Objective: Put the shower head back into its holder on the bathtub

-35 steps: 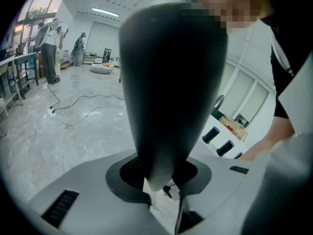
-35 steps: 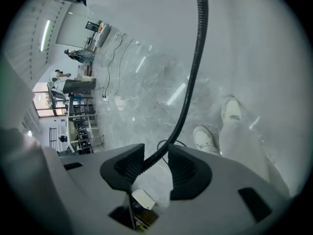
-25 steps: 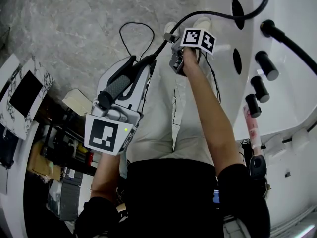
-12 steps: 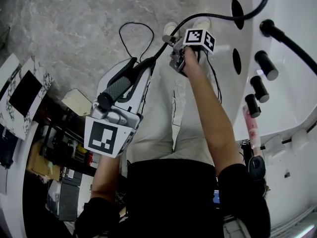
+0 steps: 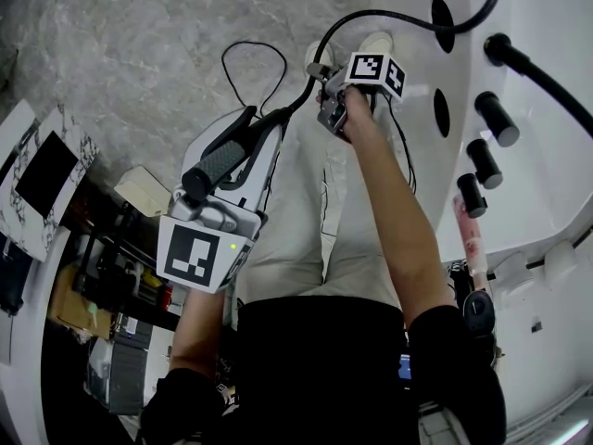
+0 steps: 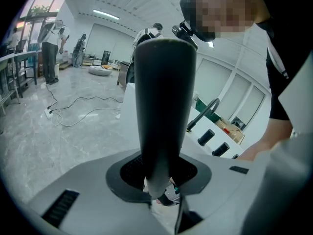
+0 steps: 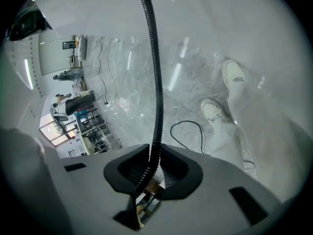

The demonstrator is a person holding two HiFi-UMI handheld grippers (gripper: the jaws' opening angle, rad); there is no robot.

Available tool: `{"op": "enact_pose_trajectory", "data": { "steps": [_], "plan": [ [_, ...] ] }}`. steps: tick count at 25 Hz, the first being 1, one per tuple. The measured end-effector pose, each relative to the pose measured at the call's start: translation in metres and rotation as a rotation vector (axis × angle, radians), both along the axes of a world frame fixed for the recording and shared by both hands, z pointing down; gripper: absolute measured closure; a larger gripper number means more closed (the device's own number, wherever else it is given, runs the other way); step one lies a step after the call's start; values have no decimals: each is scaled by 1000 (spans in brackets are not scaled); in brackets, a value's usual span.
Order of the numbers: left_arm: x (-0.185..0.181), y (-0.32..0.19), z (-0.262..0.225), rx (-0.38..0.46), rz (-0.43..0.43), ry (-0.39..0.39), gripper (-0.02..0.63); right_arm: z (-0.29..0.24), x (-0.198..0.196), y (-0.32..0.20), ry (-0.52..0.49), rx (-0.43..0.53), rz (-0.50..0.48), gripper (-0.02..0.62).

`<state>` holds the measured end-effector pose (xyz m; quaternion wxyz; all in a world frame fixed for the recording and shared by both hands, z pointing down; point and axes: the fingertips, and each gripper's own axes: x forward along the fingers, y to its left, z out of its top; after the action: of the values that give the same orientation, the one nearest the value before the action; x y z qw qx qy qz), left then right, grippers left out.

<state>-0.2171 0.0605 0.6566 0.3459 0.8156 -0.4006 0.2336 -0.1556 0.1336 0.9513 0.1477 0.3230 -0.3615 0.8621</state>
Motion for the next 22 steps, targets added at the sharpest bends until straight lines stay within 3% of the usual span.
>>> {"op": "enact_pose_trajectory", "data": {
  "steps": [11, 18, 22],
  "plan": [
    [4, -12, -23, 30, -14, 32, 483, -33, 12, -33, 48, 154, -62, 530],
    [12, -41, -56, 105, -61, 73, 483, -63, 21, -54, 98, 240, -102, 531],
    [11, -41, -74, 97, -18, 62, 483, -91, 26, -71, 130, 310, -129, 531]
  ]
}}
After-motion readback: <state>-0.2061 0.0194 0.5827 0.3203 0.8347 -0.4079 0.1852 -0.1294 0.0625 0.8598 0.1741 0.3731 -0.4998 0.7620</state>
